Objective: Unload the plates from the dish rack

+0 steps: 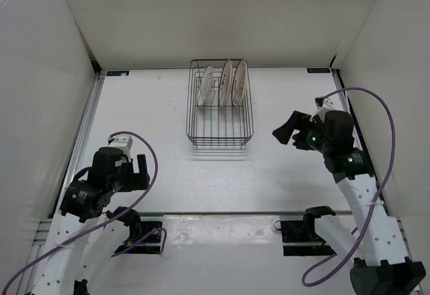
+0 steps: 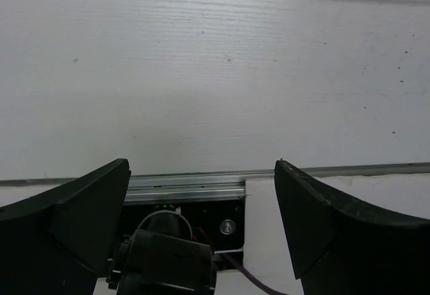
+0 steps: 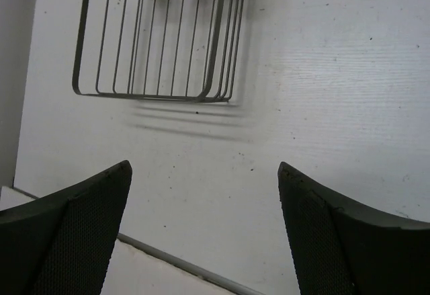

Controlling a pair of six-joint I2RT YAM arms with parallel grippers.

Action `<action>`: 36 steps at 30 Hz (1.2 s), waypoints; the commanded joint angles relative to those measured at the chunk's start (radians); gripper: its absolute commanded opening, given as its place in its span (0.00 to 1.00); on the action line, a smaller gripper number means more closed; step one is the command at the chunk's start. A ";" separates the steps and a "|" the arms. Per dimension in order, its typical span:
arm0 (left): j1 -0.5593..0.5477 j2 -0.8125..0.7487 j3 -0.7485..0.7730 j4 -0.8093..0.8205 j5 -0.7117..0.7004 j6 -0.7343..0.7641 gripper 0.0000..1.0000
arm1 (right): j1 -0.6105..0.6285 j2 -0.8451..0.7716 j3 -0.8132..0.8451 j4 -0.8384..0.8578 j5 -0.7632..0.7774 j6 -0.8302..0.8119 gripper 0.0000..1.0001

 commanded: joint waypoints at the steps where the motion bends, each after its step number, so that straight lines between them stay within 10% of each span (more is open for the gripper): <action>1: -0.012 -0.047 -0.078 0.031 -0.090 0.027 1.00 | 0.002 0.092 0.159 -0.116 0.012 -0.050 0.90; 7: -0.018 -0.118 -0.159 0.069 -0.100 -0.048 1.00 | -0.003 0.277 0.410 -0.210 0.313 0.129 0.90; 11: -0.021 -0.135 -0.169 0.066 -0.152 -0.076 1.00 | 0.005 0.387 0.485 0.115 0.086 0.027 0.89; 14: -0.044 -0.123 -0.153 0.032 -0.227 -0.106 1.00 | 0.049 0.656 0.847 -0.019 0.090 0.027 0.90; 24: -0.044 -0.090 -0.155 0.032 -0.219 -0.099 1.00 | 0.350 1.134 1.375 -0.224 0.680 -0.185 0.87; 36: -0.047 -0.072 -0.150 0.029 -0.219 -0.100 1.00 | 0.445 1.234 1.248 0.028 1.071 -0.334 0.80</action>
